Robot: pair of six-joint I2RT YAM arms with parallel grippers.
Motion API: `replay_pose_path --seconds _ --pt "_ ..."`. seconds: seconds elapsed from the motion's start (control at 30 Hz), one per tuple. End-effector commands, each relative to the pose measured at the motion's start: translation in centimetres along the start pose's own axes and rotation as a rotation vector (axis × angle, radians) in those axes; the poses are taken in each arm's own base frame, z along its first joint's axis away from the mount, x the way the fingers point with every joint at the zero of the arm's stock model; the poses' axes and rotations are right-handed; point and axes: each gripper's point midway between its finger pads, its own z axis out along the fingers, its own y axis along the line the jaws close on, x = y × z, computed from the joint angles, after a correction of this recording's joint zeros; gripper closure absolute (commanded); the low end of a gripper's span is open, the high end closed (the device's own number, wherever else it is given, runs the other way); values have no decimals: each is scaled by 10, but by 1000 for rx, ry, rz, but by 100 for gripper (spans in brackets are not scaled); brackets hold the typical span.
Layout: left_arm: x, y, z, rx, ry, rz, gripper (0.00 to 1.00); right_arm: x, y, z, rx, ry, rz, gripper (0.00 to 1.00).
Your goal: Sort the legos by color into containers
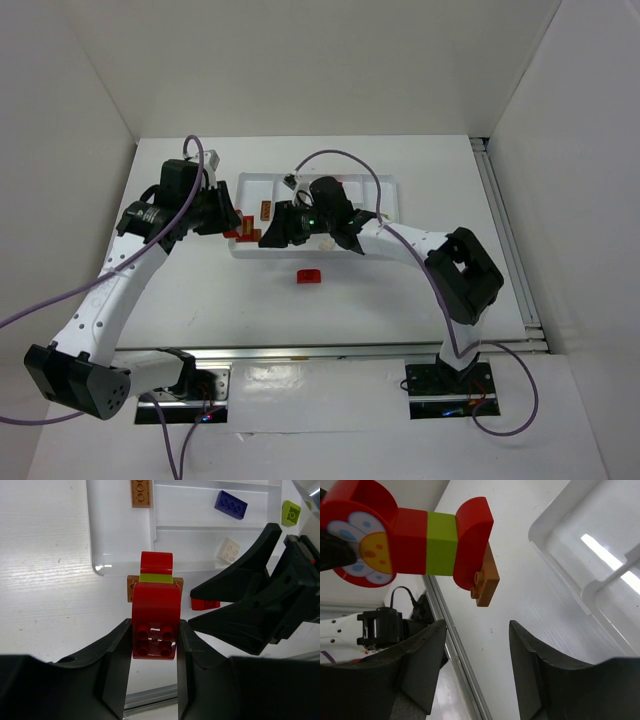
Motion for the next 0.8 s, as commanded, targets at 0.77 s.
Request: replay_pose_path --seconds 0.77 --pt "-21 -6 -3 30 -59 38 100 -27 8 32 -103 -67 -10 60"
